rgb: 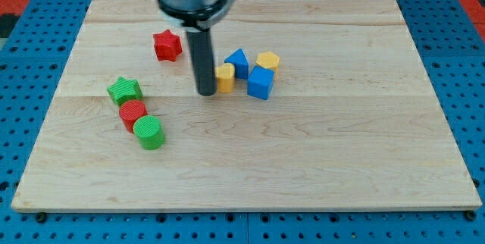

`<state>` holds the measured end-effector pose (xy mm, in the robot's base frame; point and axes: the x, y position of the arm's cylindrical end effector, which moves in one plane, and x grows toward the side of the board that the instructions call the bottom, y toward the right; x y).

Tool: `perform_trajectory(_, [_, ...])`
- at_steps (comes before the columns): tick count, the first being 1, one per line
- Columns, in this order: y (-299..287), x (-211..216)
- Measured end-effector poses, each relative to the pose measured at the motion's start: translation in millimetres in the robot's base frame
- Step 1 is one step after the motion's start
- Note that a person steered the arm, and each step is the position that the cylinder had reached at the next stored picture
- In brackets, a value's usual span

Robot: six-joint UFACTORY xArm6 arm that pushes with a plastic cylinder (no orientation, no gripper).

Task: Move the red star into the red circle

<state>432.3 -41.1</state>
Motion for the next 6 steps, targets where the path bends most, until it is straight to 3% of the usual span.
perform_trajectory(1, [36,-15])
perform_trajectory(2, [-14,-25])
perform_trajectory(3, [-22,-48])
perform_trajectory(4, [20,-72])
perform_trajectory(6, [-31,-137])
